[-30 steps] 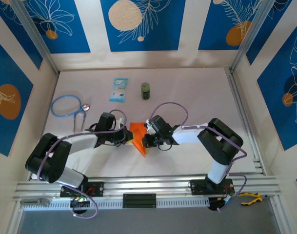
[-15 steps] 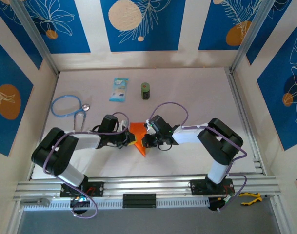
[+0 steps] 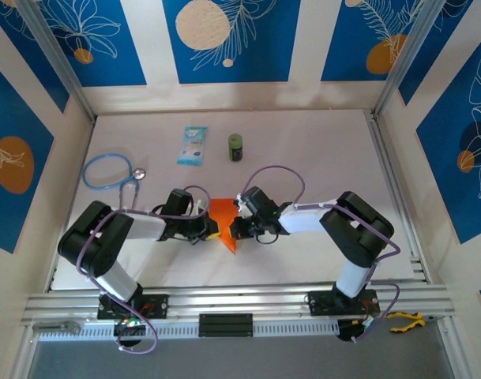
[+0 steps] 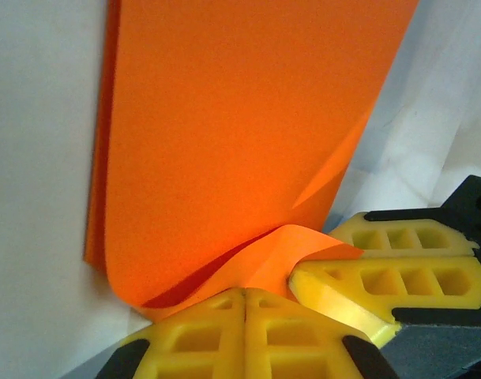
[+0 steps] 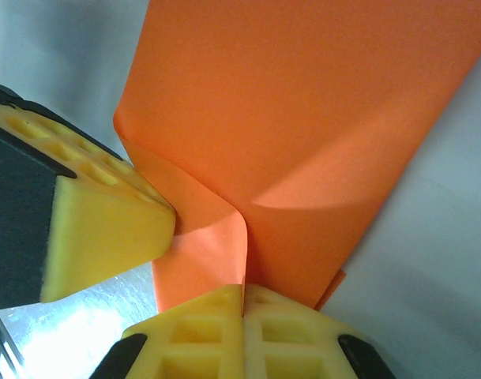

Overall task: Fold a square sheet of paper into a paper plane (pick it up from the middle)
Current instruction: Third fold the triangle at the center of the table.

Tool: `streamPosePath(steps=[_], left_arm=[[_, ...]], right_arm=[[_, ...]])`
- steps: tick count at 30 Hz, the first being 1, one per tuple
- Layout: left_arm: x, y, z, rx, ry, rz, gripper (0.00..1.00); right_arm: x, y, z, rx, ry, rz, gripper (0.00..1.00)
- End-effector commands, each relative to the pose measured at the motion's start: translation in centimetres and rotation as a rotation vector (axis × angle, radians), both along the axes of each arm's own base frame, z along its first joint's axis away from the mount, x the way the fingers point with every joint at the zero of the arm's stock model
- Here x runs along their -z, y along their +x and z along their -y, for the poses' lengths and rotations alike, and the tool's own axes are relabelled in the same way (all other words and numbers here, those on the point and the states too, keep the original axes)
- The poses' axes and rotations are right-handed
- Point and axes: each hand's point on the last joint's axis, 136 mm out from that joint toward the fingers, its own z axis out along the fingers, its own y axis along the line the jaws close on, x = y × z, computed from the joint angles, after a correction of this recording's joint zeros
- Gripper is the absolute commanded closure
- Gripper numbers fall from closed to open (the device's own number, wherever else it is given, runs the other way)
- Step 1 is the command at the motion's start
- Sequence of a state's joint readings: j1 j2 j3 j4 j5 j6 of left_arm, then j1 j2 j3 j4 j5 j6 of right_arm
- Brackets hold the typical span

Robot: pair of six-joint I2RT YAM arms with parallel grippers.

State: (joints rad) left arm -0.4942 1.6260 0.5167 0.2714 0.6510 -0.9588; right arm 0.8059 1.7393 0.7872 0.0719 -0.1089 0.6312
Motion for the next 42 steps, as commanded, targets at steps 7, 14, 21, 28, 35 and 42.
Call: streamPosePath(steps=[7, 14, 21, 28, 35, 42], left_arm=[[2.4, -1.4, -1.1, 0.015, 0.093, -0.05, 1.0], [1.6, 0.2, -0.5, -0.016, 0.081, -0.017, 1.0], [1.2, 1.6, 0.3, -0.046, 0.08, 0.008, 1.0], [1.4, 1.7, 0.6, -0.051, 0.088, 0.013, 1.0], [1.4, 1.6, 0.8, -0.032, 0.087, 0.016, 1.0], [1.3, 1.6, 0.9, -0.023, 0.087, 0.017, 1.0]], right_arm=[[0.2, -0.8, 0.9, 0.017, -0.057, -0.028, 0.93], [-3.1, 0.3, 2.0, 0.105, -0.033, 0.012, 0.7], [-5.8, -0.5, 2.6, 0.174, 0.084, -0.034, 0.65], [-5.7, -2.0, 0.5, 0.152, 0.131, -0.115, 0.89], [-3.9, -1.7, -1.8, 0.125, 0.116, -0.178, 0.97], [-2.7, -1.8, -2.3, 0.106, 0.061, -0.195, 0.98]])
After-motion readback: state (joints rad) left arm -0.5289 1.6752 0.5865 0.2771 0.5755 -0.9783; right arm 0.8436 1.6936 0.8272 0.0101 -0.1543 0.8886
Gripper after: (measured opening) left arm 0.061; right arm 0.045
